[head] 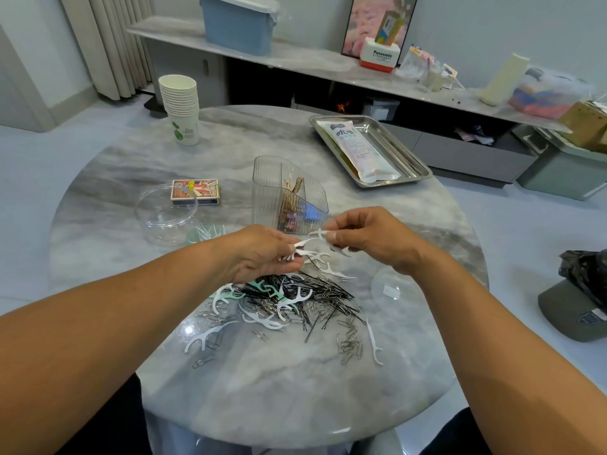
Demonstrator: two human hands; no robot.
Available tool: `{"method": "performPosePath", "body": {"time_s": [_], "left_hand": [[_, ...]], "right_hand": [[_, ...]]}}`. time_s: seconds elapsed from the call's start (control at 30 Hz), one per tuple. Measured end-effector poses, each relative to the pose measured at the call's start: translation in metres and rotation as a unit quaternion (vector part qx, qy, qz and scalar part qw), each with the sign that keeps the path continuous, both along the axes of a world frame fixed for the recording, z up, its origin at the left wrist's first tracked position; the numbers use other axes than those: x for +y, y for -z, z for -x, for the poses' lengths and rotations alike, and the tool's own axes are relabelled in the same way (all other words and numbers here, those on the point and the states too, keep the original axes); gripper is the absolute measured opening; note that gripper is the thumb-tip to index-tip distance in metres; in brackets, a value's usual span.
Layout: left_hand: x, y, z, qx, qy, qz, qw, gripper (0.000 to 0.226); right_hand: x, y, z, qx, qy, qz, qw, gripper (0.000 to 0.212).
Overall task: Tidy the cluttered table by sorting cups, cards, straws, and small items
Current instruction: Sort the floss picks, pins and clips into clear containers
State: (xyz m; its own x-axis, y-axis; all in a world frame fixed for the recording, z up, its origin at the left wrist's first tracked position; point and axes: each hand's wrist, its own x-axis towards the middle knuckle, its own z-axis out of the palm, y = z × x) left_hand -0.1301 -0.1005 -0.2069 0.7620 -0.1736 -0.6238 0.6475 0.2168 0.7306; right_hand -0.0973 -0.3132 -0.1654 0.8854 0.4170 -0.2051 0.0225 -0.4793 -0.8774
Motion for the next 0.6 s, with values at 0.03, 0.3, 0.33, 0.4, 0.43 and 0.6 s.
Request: {"method": "performPosePath", "body": {"time_s": [0.03, 0.3, 0.33, 0.4, 0.43, 0.6], "left_hand": [[-0.001, 0.0, 0.0, 0.002, -0.001, 0.005, 1.0, 0.024], [-0.001, -0.007, -0.003, 0.012, -0.007, 0.114, 0.993, 0.061], [-0.001, -0.006, -0.002, 0.011, -0.004, 0.106, 0.994, 0.061], [-0.001, -0.004, -0.001, 0.003, -0.005, 0.097, 0.995, 0.053], [0.0, -0.004, -0.001, -0.002, -0.011, 0.099, 0.995, 0.048], [0.003, -0.008, -0.002, -0.009, -0.029, 0.092, 0.995, 0.04]], "right_hand": [[0.004, 0.0, 0.001, -0.029, 0.019, -0.017, 0.999, 0.013], [0.036, 0.025, 0.022, -0.354, -0.085, 0.134, 0.922, 0.011], [0.036, 0.026, 0.023, -0.359, -0.097, 0.151, 0.916, 0.011], [0.035, 0.027, 0.022, -0.343, -0.1, 0.149, 0.922, 0.01], [0.035, 0.026, 0.022, -0.327, -0.09, 0.121, 0.933, 0.01], [0.035, 0.009, 0.019, -0.26, 0.073, -0.031, 0.962, 0.016]]}}
